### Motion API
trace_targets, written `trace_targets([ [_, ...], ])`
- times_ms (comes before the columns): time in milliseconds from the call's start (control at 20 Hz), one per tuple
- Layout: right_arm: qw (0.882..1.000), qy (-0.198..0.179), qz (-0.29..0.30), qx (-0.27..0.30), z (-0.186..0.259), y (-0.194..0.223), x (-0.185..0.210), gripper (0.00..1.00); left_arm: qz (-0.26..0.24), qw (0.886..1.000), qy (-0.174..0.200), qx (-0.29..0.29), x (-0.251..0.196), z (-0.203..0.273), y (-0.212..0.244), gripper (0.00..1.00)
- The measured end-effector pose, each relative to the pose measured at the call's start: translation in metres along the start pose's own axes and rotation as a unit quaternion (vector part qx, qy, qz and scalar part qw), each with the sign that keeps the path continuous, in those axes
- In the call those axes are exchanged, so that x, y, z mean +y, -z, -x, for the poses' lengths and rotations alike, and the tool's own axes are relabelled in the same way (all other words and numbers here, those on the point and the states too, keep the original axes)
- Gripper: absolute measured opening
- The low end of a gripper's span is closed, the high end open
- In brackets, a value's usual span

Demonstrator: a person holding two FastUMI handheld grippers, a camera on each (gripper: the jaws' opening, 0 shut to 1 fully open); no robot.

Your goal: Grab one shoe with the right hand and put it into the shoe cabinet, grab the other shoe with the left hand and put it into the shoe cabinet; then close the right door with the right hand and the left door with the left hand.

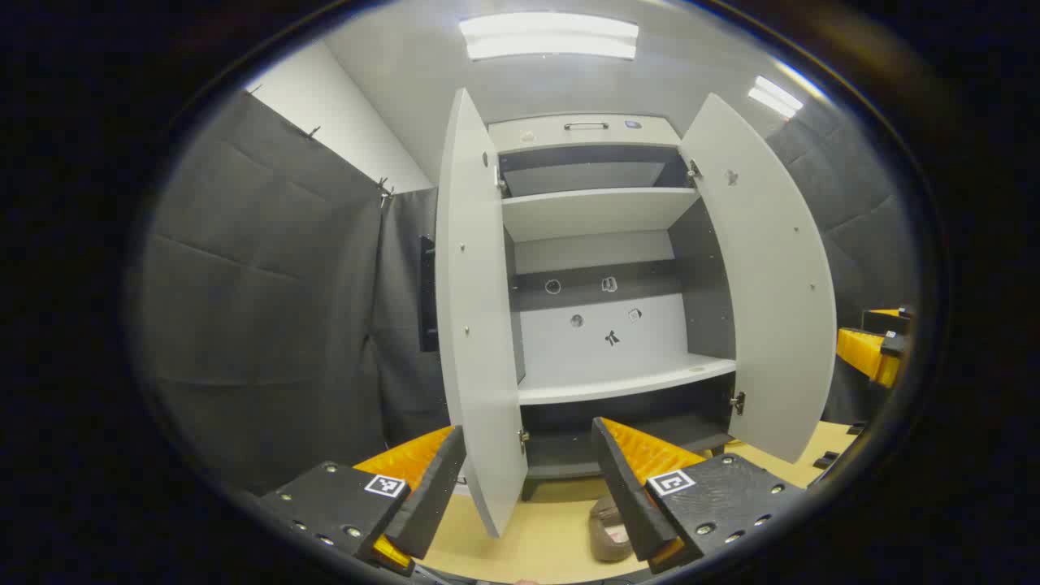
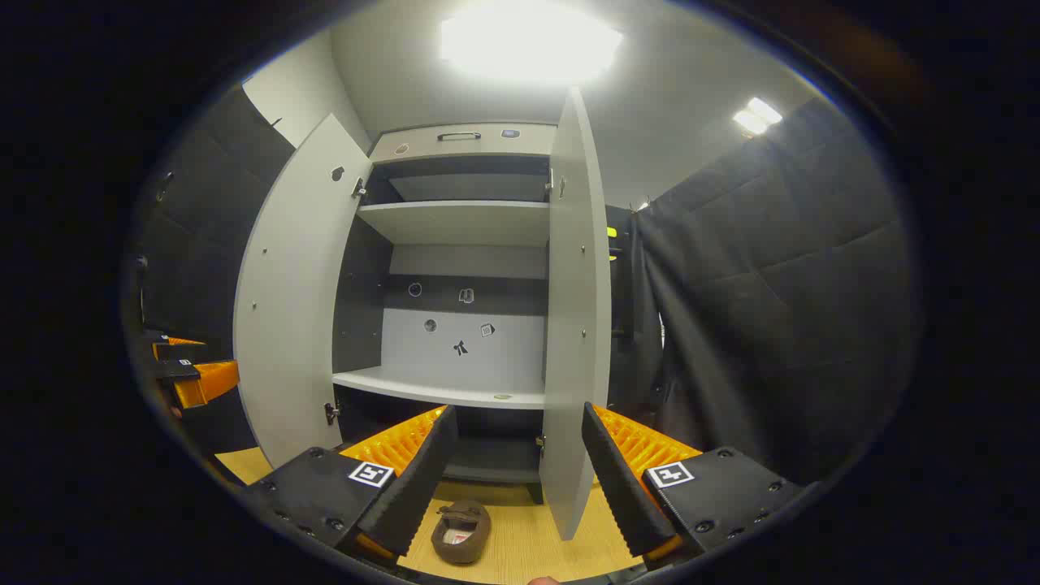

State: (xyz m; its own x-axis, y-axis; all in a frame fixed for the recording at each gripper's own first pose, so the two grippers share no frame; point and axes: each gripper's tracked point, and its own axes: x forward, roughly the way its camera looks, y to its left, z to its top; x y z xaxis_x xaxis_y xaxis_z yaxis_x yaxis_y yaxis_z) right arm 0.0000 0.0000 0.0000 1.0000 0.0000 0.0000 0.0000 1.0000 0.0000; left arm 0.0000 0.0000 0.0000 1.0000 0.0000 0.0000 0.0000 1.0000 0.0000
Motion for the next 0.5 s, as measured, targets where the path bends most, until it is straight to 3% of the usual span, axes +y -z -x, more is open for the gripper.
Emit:
trace_targets([
  [50,1.000,0.001,0.000,0.000,0.000,0.001,0.000,0.97,-0.001,1.000,0.000,-0.001,0.001,0.000,0.000,0.91],
  [500,1.000,0.003,0.001,0.002,-0.009,0.002,0.000,0.97,0.004,1.000,-0.002,0.001,0.001,-0.012,0.005,0.91],
])
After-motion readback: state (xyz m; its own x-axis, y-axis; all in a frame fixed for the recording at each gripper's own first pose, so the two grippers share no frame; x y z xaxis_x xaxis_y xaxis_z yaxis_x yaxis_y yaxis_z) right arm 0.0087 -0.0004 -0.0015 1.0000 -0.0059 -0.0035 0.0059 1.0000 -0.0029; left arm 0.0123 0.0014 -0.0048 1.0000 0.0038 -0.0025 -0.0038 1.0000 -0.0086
